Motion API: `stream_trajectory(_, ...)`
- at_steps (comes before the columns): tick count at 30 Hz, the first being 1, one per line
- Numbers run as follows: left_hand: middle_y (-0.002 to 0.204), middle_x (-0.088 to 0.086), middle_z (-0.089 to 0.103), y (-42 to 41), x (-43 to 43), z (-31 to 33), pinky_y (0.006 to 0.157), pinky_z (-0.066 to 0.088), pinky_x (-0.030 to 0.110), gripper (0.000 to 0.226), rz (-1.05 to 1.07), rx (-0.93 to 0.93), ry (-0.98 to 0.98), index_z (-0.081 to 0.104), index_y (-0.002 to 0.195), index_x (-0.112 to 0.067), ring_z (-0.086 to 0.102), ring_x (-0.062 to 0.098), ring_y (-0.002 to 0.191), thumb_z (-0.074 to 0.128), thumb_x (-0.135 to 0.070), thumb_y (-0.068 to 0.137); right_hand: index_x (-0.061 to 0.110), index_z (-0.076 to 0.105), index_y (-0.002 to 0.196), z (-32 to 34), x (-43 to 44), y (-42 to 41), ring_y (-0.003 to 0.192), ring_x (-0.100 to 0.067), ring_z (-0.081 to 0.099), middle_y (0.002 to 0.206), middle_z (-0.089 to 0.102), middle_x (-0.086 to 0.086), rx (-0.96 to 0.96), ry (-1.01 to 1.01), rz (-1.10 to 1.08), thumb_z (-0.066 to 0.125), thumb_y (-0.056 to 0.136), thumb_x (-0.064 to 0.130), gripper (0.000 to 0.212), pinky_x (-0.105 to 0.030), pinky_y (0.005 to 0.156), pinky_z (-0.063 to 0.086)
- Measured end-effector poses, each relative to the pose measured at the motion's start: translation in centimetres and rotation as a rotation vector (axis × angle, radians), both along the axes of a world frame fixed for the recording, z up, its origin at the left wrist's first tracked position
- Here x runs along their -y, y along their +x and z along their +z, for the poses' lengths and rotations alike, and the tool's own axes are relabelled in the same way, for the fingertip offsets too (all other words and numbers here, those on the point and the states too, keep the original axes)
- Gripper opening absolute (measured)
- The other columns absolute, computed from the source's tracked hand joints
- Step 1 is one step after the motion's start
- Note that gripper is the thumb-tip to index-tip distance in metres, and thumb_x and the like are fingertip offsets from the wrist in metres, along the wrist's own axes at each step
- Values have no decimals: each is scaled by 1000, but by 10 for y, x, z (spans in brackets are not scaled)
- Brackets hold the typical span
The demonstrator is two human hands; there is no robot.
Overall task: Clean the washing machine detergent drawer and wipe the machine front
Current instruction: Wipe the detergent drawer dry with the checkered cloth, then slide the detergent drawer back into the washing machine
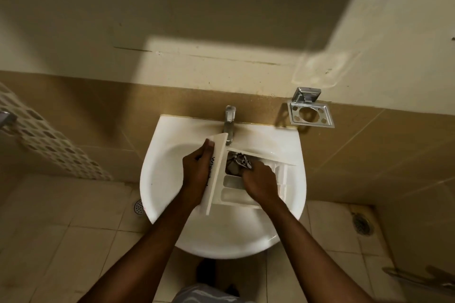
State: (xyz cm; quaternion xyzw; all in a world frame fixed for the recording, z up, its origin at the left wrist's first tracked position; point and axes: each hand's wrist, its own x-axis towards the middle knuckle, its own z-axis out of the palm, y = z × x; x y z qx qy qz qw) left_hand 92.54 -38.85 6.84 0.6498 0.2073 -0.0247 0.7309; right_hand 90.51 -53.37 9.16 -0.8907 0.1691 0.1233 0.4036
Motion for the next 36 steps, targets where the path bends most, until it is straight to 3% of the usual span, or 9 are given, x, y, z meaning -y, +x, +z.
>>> stream_trajectory(4,68,-1,72,1,-2,7,65,56,34,34,8,2,8,77,80,-19,69,14,65,63,-47,93,10,70,101,24,37,3,65,-35,63,81,71,-22,-19,738,-320,58,94,46,39,-35,53,50)
stream_trajectory(8,82,3,77,9,2,21,77,60,41,25,17,41,-64,77,81,-25,74,25,80,63,-41,95,10,67,116,47,71,23,98,-38,69,108,73,-16,269,1059,-541,56,88,59,58,-49,78,55)
stream_trajectory(11,90,11,76,16,4,29,80,60,47,28,31,48,-80,77,90,-16,73,32,86,61,-39,96,19,65,116,78,87,49,93,-30,70,108,72,-7,615,900,-684,66,86,51,44,-44,72,58)
stream_trajectory(14,89,14,76,20,3,30,79,61,49,34,46,13,-71,77,92,-11,73,34,85,62,-41,95,19,65,119,90,104,72,99,-24,65,108,69,0,923,324,-517,60,92,28,28,-37,81,56)
stream_trajectory(17,90,15,75,19,0,29,72,61,42,34,65,4,-71,75,97,-7,73,32,83,61,-38,96,24,50,141,64,126,93,136,-29,41,146,50,-6,598,-356,-18,54,91,51,56,-51,113,29)
stream_trajectory(20,95,13,76,16,-4,26,74,61,43,33,79,8,-74,74,104,-10,74,30,85,61,-39,96,30,28,152,35,133,95,150,-26,12,163,17,3,263,-632,254,44,83,78,86,-50,118,11)
stream_trajectory(25,92,12,76,7,-12,32,83,60,50,30,117,3,-47,76,97,-13,73,32,87,61,-38,96,25,37,149,38,121,89,148,-24,19,159,30,-1,383,-638,156,34,90,73,76,-47,118,10)
stream_trajectory(30,88,13,74,-4,-23,37,84,59,53,32,165,24,-30,75,89,-11,72,36,87,62,-39,96,13,64,113,35,81,32,110,-27,54,114,63,-6,717,-302,-20,46,88,44,43,-41,93,42)
stream_trajectory(36,79,11,71,-27,-46,43,72,58,43,38,196,18,-62,74,91,-4,69,27,70,63,-40,95,16,52,130,4,51,-17,117,-28,54,130,56,-5,450,-145,-58,53,95,41,43,-39,93,46)
